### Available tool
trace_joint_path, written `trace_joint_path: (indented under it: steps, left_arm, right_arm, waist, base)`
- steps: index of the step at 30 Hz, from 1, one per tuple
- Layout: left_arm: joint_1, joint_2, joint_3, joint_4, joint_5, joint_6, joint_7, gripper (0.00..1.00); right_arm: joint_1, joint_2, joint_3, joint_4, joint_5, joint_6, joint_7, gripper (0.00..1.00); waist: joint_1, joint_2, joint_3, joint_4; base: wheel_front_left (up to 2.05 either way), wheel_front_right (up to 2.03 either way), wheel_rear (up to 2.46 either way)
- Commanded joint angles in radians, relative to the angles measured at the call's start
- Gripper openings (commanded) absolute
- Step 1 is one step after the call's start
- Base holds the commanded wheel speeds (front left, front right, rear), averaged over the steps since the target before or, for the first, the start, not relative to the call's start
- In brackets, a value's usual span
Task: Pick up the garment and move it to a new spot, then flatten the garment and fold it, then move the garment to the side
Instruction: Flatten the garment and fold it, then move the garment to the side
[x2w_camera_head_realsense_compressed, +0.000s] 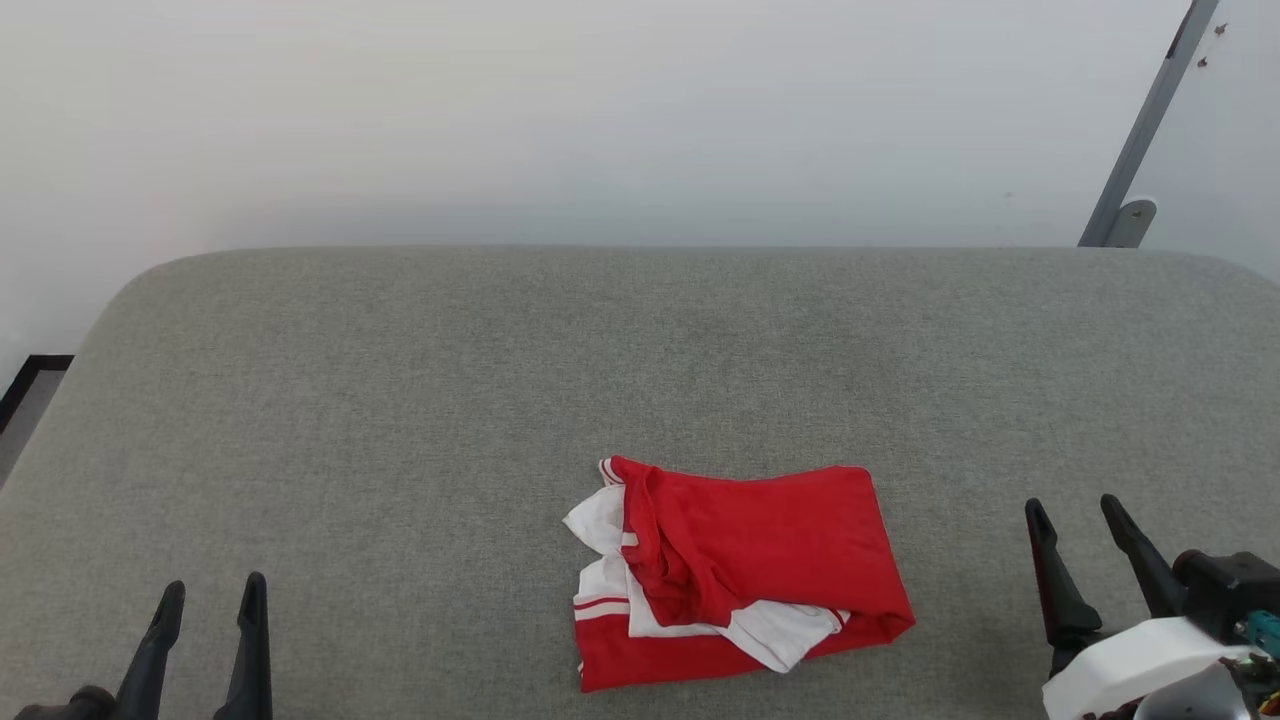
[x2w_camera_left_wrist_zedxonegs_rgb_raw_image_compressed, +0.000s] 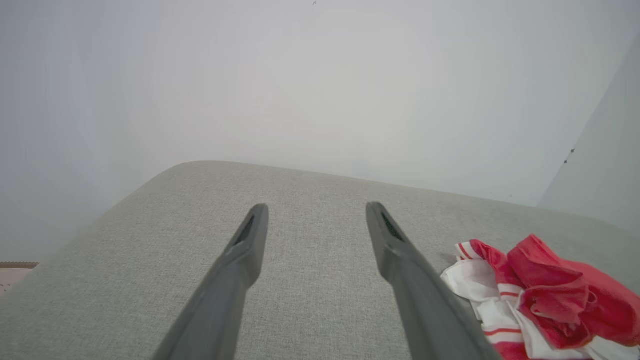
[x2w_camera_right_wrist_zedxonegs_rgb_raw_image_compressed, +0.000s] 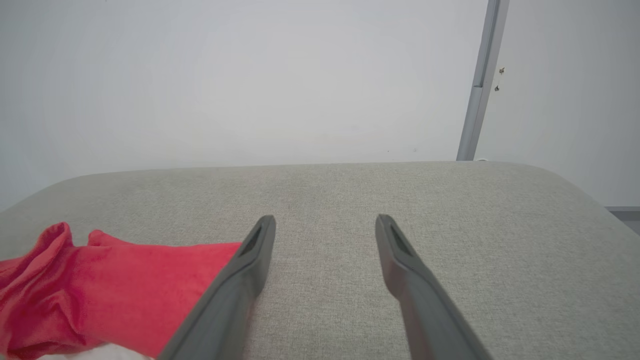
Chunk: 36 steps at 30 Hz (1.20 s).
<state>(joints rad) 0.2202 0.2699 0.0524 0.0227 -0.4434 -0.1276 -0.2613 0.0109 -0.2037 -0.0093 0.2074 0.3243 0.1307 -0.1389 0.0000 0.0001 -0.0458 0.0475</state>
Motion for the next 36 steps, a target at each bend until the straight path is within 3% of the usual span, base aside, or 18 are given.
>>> trace_joint_path:
  steps: [1,36]
  left_arm:
    - [0.006,0.0,0.0,-0.002,-0.004,-0.003,-0.004,1.0]
    - [-0.042,0.007,-0.029,0.018,-0.019,-0.003,-0.004,1.0]
  right_arm:
    - [0.007,0.003,-0.001,0.005,-0.005,0.0,-0.009,1.0]
    - [0.043,0.057,-0.013,-0.016,-0.017,0.0,0.004,1.0]
  waist:
    - [0.0,-0.0001,0.001,-0.001]
    - [0.0,-0.0001,0.01,0.009]
  base:
    - [0.0,0.0,0.0]
    - [0.0,0.0,0.0]
